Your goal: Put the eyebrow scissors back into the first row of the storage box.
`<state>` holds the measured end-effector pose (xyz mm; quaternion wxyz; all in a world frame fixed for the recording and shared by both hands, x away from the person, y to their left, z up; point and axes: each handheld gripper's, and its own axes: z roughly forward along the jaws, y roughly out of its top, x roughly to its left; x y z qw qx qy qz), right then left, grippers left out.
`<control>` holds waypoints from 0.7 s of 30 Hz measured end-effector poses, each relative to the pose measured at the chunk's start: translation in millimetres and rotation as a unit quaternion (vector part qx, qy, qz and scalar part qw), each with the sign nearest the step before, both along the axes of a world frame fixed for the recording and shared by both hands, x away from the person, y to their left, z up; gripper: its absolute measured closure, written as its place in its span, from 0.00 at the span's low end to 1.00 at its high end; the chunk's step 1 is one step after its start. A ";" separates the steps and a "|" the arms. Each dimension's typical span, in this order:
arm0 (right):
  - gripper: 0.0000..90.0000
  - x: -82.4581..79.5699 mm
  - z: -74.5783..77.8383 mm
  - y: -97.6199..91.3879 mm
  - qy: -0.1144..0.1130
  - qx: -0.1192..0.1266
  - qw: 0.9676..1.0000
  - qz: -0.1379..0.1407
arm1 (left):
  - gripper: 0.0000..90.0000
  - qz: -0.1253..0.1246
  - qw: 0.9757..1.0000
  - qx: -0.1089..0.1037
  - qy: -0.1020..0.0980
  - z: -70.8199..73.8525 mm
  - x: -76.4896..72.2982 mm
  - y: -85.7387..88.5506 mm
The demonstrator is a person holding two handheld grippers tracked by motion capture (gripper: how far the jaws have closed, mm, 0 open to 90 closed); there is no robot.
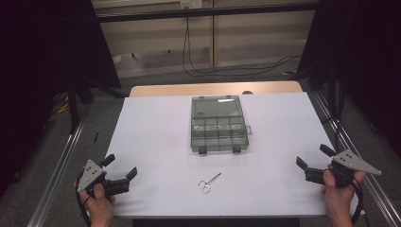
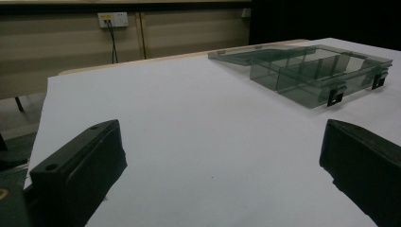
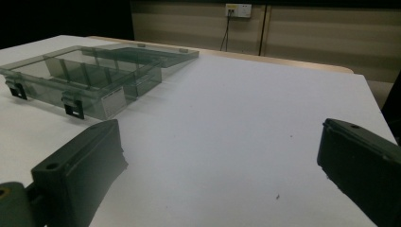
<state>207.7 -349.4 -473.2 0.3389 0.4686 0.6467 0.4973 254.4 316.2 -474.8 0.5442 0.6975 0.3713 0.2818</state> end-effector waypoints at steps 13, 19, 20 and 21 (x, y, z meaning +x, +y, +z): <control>0.00 6.2 7.3 8.4 0.017 -0.019 0.998 0.060 | 0.00 0.011 1.000 -0.005 0.001 -0.6 -0.9 -0.7; 0.00 12.8 15.1 20.0 0.028 -0.043 0.994 0.099 | 0.00 0.007 1.000 -0.007 0.001 -0.8 -0.6 -0.3; 0.00 14.4 16.3 22.8 0.029 -0.046 0.993 0.107 | 0.00 0.007 1.000 -0.006 0.001 -0.8 -0.7 -0.2; 0.00 16.1 17.3 25.5 0.031 -0.048 0.992 0.117 | 0.00 0.008 1.000 -0.002 0.001 -0.7 -1.0 0.1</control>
